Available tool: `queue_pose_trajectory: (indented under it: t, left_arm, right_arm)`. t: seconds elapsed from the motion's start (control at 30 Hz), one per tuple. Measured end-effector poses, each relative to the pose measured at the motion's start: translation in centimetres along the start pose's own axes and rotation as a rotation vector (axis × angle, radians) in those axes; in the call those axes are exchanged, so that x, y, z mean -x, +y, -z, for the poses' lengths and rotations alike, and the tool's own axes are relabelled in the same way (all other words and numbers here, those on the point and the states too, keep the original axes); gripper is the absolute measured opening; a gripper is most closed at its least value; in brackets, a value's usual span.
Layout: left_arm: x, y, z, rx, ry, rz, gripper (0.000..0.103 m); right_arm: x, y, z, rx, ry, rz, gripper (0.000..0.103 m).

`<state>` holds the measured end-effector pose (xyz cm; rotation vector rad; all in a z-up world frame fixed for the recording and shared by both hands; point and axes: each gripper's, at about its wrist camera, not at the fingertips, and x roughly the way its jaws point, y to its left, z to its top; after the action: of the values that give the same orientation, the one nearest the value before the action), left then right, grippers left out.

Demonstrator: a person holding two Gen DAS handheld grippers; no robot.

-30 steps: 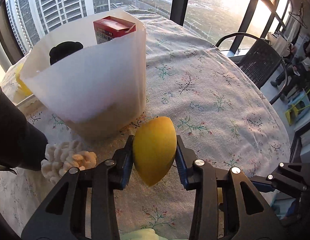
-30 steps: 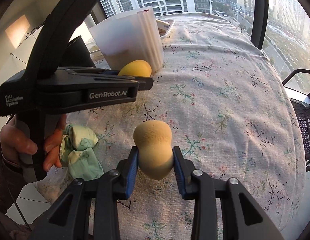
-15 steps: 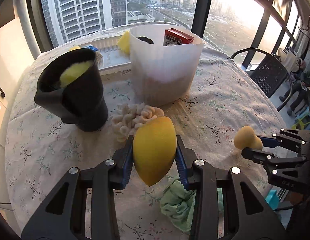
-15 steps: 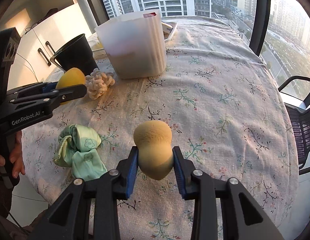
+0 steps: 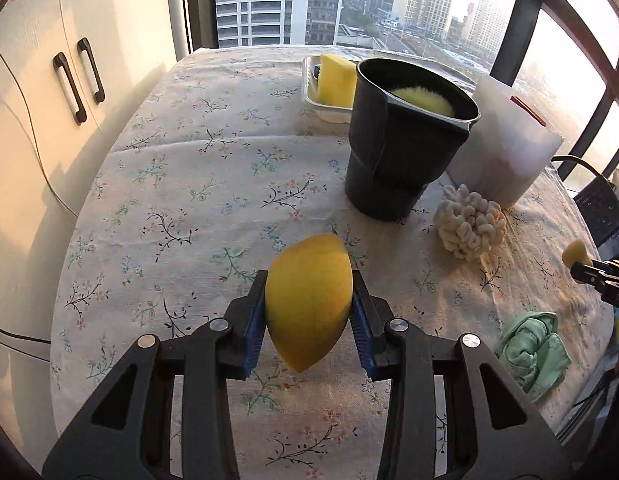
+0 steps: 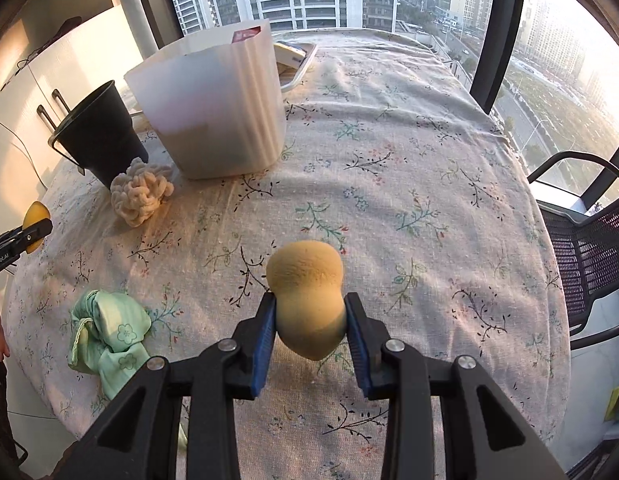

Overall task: Organize soft objects
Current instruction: 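Carry both makeup sponges over the white tray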

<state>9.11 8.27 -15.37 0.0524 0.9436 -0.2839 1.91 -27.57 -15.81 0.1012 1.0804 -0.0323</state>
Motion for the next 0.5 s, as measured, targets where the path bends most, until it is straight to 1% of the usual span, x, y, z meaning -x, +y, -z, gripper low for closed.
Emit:
queue_pose_trajectory:
  t: [0.1, 0.27, 0.5]
  left_arm:
    - [-0.2, 1.2, -1.2, 0.009, -0.03, -0.01, 0.035]
    - [-1.5, 3.0, -3.7, 0.008, -0.067, -0.052, 0.035]
    - [-4.2, 5.4, -7.5, 0.021, -0.079, -0.074, 0.035]
  right_arm:
    - [-0.8, -0.9, -1.5, -0.021, 0.005, 0.016, 0.036]
    - [-2.5, -2.5, -4.3, -0.049, 0.018, 0.049, 0.036]
    - [-5.1, -4.8, -8.9, -0.067, 0.031, 0.079, 0.036]
